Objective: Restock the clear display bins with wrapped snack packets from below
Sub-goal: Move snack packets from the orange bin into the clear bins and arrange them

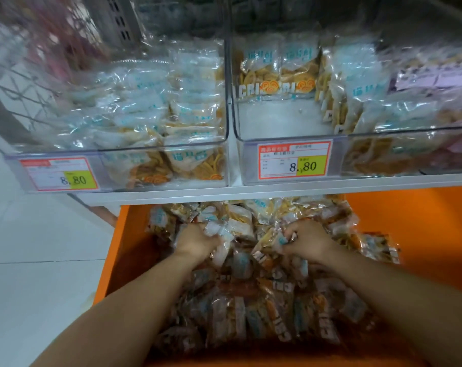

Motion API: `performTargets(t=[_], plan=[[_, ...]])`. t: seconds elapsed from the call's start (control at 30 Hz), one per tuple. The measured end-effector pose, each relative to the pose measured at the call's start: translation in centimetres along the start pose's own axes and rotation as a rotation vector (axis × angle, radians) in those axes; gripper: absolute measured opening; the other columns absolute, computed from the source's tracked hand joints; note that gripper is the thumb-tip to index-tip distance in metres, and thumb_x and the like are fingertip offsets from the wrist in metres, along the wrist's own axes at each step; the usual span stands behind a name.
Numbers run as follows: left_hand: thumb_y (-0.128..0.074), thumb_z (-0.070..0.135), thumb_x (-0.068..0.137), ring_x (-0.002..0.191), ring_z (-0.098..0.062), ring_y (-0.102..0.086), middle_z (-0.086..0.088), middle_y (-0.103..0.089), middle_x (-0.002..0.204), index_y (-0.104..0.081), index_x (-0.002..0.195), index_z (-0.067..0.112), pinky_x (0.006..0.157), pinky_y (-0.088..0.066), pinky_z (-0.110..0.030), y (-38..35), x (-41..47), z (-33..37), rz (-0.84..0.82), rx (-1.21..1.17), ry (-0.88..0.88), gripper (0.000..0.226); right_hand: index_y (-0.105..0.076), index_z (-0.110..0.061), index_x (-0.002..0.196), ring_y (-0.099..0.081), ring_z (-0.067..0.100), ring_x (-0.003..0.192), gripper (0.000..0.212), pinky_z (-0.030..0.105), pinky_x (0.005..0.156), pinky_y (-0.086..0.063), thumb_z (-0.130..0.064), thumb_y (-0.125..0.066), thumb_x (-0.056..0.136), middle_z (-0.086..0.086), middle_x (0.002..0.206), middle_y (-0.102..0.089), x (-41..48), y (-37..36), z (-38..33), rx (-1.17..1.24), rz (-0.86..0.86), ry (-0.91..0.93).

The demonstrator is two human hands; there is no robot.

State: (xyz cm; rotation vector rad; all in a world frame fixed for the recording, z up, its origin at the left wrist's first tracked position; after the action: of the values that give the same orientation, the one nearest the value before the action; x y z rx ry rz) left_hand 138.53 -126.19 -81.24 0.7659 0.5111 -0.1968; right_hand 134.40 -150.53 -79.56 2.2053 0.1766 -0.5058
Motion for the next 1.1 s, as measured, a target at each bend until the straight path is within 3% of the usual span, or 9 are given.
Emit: performTargets(t=[0.1,0.3,0.37,0.47,0.63,0.83,0.93,1.0,1.1], plan=[[-0.070,0.021,0.083,0.085,-0.022,-0.066,-0.008,-0.070,0.087,-0.068,0.080,0.014,0.063,-0.040,-0.022,1.0,-2.0,1.2,-0.025,0.062,-0.064,0.008,-0.062,-0.020,0.074,-0.052,0.004,0.070,0.021,0.006,0.051,-0.033,-0.029,-0.081,0.072,-0.009,0.074,-0.058,-2.1,1.3,-1.3,0.011,0.040,0.057],[-0.070,0.009,0.082,0.065,-0.006,-0.053,0.008,-0.058,0.067,-0.063,0.069,0.015,0.049,-0.034,-0.007,3.0,-7.8,4.6,-0.052,0.066,-0.248,0.016,-0.054,-0.028,0.064,-0.059,0.013,0.085,0.028,0.025,0.071,-0.041,-0.030,-0.080,0.073,-0.003,0.086,-0.064,-7.6,4.0,-4.8,-0.001,0.100,0.181],[-0.072,0.012,0.081,0.067,-0.008,-0.053,0.005,-0.058,0.074,-0.067,0.078,0.009,0.052,-0.035,-0.008,4.4,-10.0,6.0,-0.007,0.098,-0.338,0.007,-0.051,-0.029,0.064,-0.056,0.013,0.085,0.030,0.018,0.069,-0.039,-0.030,-0.080,0.073,-0.006,0.084,-0.061,-9.8,5.2,-6.2,-0.025,0.139,0.223],[-0.073,0.021,0.081,0.080,-0.015,-0.055,-0.003,-0.057,0.089,-0.070,0.090,0.006,0.062,-0.034,-0.018,6.8,-13.6,8.5,0.086,0.187,-0.488,0.018,-0.052,-0.028,0.063,-0.051,0.007,0.082,0.030,0.004,0.066,-0.032,-0.029,-0.081,0.071,-0.012,0.083,-0.056,-13.2,7.4,-8.3,-0.042,0.235,0.307],[-0.075,0.026,0.078,0.086,-0.021,-0.055,-0.008,-0.059,0.092,-0.067,0.088,-0.001,0.075,-0.041,-0.028,10.7,-19.3,11.6,0.214,0.245,-0.635,0.030,-0.052,-0.032,0.063,-0.051,0.005,0.074,0.035,0.008,0.066,-0.035,-0.023,-0.085,0.066,-0.010,0.078,-0.054,-17.9,11.8,-11.9,-0.019,0.394,0.444],[-0.076,0.023,0.079,0.088,0.012,-0.043,0.016,-0.058,0.100,-0.071,0.096,0.023,0.078,-0.028,0.005,15.7,-27.2,15.0,0.309,0.158,-0.838,0.017,-0.057,-0.027,0.068,-0.050,-0.004,0.081,0.025,0.004,0.071,-0.034,-0.023,-0.082,0.070,-0.011,0.085,-0.054,-23.3,15.7,-17.1,-0.020,0.421,0.537],[-0.077,0.019,0.077,0.084,0.012,-0.052,0.022,-0.054,0.094,-0.066,0.081,0.034,0.068,-0.033,0.000,18.9,-30.0,16.3,0.383,0.083,-0.905,0.019,-0.061,-0.026,0.069,-0.051,-0.005,0.084,0.021,0.002,0.071,-0.033,-0.022,-0.081,0.070,-0.012,0.088,-0.055,-25.4,17.5,-19.9,0.048,0.447,0.583],[-0.077,0.019,0.077,0.083,0.005,-0.055,0.017,-0.054,0.093,-0.068,0.079,0.027,0.066,-0.038,-0.003,21.5,-30.9,17.3,0.474,0.050,-0.926,0.012,-0.062,-0.026,0.069,-0.051,-0.006,0.086,0.020,0.001,0.071,-0.031,-0.020,-0.081,0.070,-0.013,0.089,-0.055,-25.9,18.6,-22.1,0.102,0.484,0.635],[-0.078,0.017,0.077,0.074,0.012,-0.055,0.014,-0.056,0.096,-0.073,0.085,0.018,0.065,-0.037,-0.001,25.3,-30.7,18.9,0.610,0.010,-0.953,0.009,-0.064,-0.024,0.072,-0.052,-0.003,0.088,0.021,0.002,0.075,-0.033,-0.015,-0.082,0.069,-0.014,0.090,-0.055,-25.3,19.9,-26.0,0.164,0.585,0.726]])
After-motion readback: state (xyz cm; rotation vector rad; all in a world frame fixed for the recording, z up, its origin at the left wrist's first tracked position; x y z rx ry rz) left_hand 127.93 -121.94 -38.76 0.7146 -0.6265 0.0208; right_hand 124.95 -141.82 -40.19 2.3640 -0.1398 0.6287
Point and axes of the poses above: each hand's wrist, its own x-axis towards the middle knuckle, its own y-axis out of the back of the hand, z = x × y, the point moved 10 cm from there along x, towards the middle knuckle
